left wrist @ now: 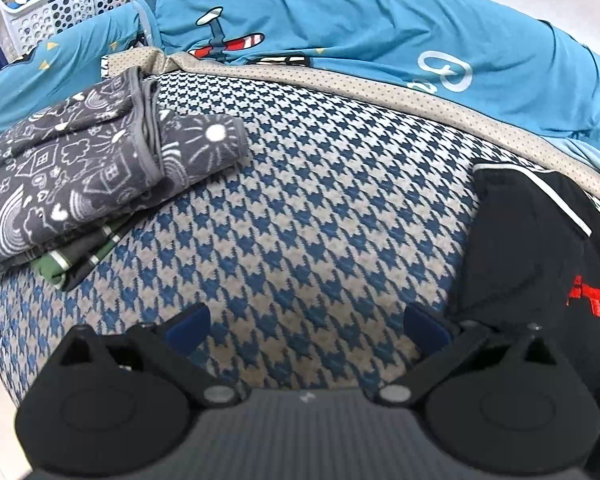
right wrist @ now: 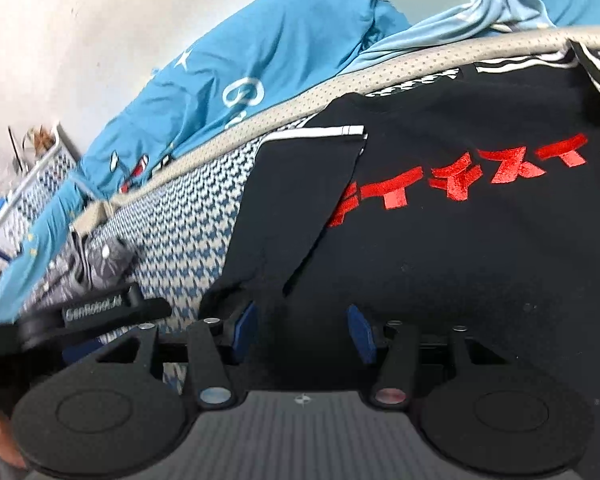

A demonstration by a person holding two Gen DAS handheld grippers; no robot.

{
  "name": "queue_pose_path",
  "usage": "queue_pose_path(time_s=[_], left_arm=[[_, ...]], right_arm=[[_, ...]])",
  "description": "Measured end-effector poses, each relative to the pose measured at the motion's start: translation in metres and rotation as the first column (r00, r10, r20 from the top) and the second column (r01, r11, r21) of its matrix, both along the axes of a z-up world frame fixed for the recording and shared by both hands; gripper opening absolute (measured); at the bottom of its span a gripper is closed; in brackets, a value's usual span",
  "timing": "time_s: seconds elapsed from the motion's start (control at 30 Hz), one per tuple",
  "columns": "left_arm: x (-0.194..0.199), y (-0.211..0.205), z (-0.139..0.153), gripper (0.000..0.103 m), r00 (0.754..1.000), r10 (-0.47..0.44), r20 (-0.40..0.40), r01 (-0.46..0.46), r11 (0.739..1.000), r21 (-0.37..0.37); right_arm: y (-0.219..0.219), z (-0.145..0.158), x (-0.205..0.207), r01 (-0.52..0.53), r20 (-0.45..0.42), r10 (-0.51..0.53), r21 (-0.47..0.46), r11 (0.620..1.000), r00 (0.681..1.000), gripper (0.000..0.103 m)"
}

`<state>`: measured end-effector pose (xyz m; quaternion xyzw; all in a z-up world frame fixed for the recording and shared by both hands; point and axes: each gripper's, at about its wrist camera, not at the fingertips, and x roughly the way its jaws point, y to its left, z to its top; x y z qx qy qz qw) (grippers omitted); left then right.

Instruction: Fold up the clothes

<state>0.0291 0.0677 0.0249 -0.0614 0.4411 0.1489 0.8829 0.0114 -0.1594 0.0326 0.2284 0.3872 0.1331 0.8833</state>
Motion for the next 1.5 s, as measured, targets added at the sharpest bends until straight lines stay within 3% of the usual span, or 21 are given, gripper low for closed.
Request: queue_pose_path(time_s=[0.47, 0.77, 0.83, 0.97, 1.1, 1.27, 1.5], left_arm=[[-0.001, 0.006, -0.001, 0.103, 1.000, -0.005, -0.017, 0.004, 1.000, -0.028], [-0.002, 0.013, 0.000, 0.103, 1.000, 0.002, -0.022, -0.003, 0.999, -0.045], [-0.003, 0.014, 0.000, 0.103, 1.000, 0.003, -0.024, -0.004, 0.999, -0.051], [-0.004, 0.018, 0.001, 0.103, 1.000, 0.007, -0.021, -0.008, 0.999, -0.054], [-0.005, 0.023, 0.003, 0.103, 1.000, 0.018, -0.009, -0.018, 0.999, -0.047], [-0.008, 0.023, 0.014, 0.103, 0.999, 0.021, 0.049, -0.022, 1.000, 0.012], [-0.014, 0.037, 0.027, 0.103, 0.992, 0.065, 0.109, -0.070, 0.997, 0.043]], right_arm=[[0.008, -0.004, 0.029, 0.072, 0.077, -0.076, 0.047, 0.996, 0.994, 0.050], [0.027, -0.010, 0.038, 0.040, 0.114, -0.042, 0.023, 0.999, 0.993, 0.050], [0.032, -0.011, 0.039, 0.041, 0.130, -0.042, 0.005, 0.999, 0.991, 0.046], [0.038, -0.014, 0.043, 0.036, 0.141, -0.033, -0.020, 0.999, 0.989, 0.019], [0.044, -0.014, 0.045, 0.037, 0.153, -0.034, -0.019, 0.999, 0.988, 0.013], [0.060, -0.006, 0.044, -0.029, 0.211, 0.032, -0.017, 0.999, 0.977, 0.012], [0.104, -0.002, 0.039, -0.235, 0.274, 0.259, -0.118, 0.965, 0.926, 0.012]])
